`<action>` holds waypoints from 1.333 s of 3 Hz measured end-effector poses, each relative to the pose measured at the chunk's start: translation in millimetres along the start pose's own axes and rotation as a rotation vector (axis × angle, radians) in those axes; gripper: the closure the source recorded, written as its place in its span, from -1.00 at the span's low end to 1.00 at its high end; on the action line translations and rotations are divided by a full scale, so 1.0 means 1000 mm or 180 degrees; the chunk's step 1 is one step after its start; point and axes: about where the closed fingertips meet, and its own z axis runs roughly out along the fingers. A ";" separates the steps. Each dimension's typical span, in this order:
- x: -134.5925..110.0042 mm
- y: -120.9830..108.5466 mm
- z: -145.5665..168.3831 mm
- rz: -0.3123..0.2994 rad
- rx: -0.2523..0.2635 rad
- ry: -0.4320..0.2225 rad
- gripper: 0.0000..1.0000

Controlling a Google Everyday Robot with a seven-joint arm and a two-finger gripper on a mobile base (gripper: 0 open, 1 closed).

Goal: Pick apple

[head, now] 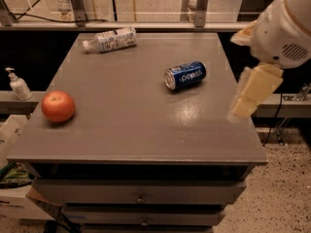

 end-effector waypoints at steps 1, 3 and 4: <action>-0.045 0.014 0.033 -0.0185 -0.0079 -0.0404 -1.00; -0.129 0.069 0.119 -0.0567 -0.0419 -0.0881 -1.00; -0.117 0.059 0.104 -0.0507 -0.0336 -0.0812 -1.00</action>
Offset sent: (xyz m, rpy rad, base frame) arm -0.0125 0.2050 -0.1011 0.2545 0.0245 0.3338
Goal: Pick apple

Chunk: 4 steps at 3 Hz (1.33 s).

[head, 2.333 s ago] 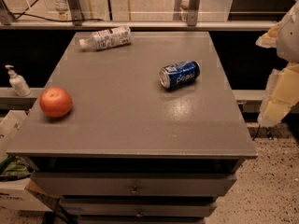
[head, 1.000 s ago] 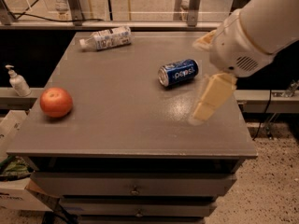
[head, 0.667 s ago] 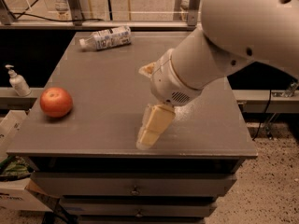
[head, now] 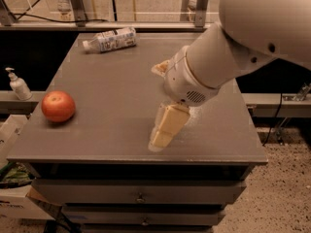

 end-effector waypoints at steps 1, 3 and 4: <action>-0.001 -0.002 0.007 0.0136 0.0014 -0.0066 -1.00; -0.047 -0.042 0.075 0.0433 0.0246 -0.0598 -1.00; -0.071 -0.054 0.104 0.0500 0.0257 -0.0754 -1.00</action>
Offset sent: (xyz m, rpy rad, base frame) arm 0.0680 0.0824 -0.0290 0.2639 -0.0097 -0.1369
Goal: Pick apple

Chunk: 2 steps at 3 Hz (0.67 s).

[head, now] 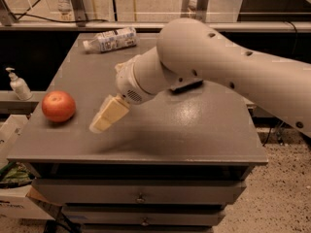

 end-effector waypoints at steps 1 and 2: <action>-0.011 -0.002 0.022 0.0043 -0.0011 -0.0085 -1.00; -0.023 -0.005 0.048 0.0089 -0.0032 -0.0183 -1.00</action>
Offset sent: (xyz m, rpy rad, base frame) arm 0.0222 0.0475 -0.0152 0.0668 0.0206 -0.0055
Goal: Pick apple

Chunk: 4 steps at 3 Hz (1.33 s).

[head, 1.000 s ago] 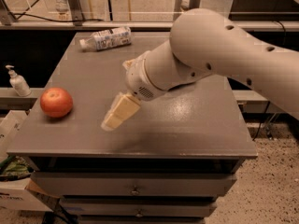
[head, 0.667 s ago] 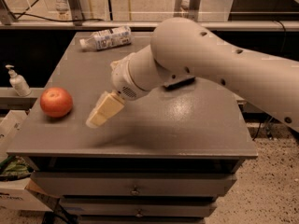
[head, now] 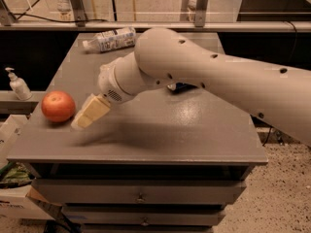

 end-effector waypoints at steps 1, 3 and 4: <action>-0.003 0.005 -0.002 -0.0003 -0.0009 -0.0035 -1.00; -0.031 0.038 0.022 -0.0251 0.0064 0.0319 -1.00; -0.037 0.039 0.045 -0.0216 0.0071 0.0421 -1.00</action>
Offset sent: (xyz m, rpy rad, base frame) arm -0.0378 0.0549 0.0065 -0.1531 -0.0649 0.0211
